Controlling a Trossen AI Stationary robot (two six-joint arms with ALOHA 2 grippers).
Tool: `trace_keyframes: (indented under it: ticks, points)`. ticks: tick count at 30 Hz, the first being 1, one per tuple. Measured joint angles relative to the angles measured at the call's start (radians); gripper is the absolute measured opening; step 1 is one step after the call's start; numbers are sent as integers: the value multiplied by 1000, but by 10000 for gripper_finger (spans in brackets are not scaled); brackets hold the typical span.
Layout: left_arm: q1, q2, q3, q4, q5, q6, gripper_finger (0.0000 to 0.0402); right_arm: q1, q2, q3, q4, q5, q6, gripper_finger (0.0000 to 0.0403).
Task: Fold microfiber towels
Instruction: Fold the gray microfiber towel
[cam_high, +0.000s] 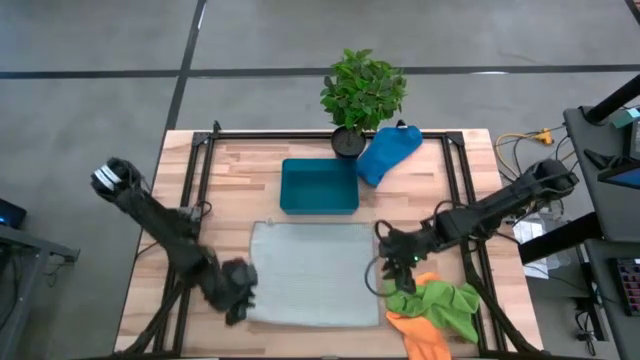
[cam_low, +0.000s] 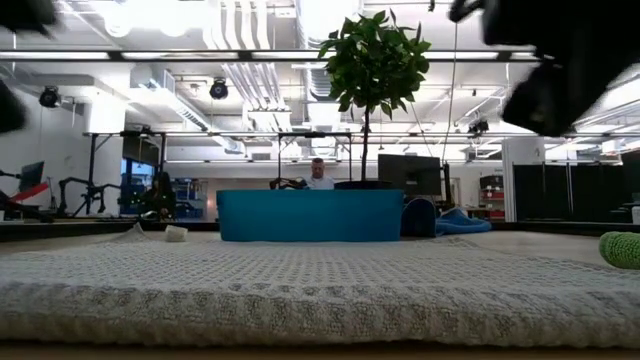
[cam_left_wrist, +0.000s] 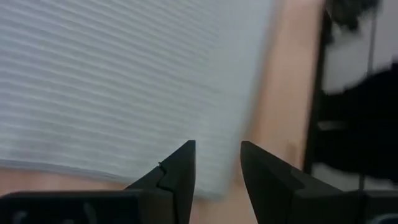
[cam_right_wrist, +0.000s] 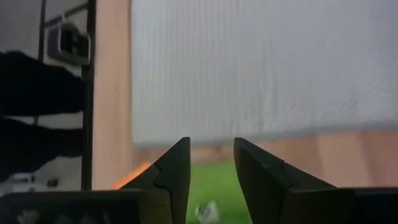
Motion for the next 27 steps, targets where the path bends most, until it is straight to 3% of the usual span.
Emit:
trace_keyframes:
  ticks: [5,15,23,27]
  points:
    - [-94,233,214,-177,0,4,103,82,-2,-46,19,8,22,116]
    - [-80,623,607,-604,-29,235,99,119,-2,-91,285,9,101,116]
    - [-83,670,654,-660,-49,288,99,174,85,-60,440,28,16,118]
    - [-123,660,645,-657,-146,288,99,227,194,-4,440,54,-72,127]
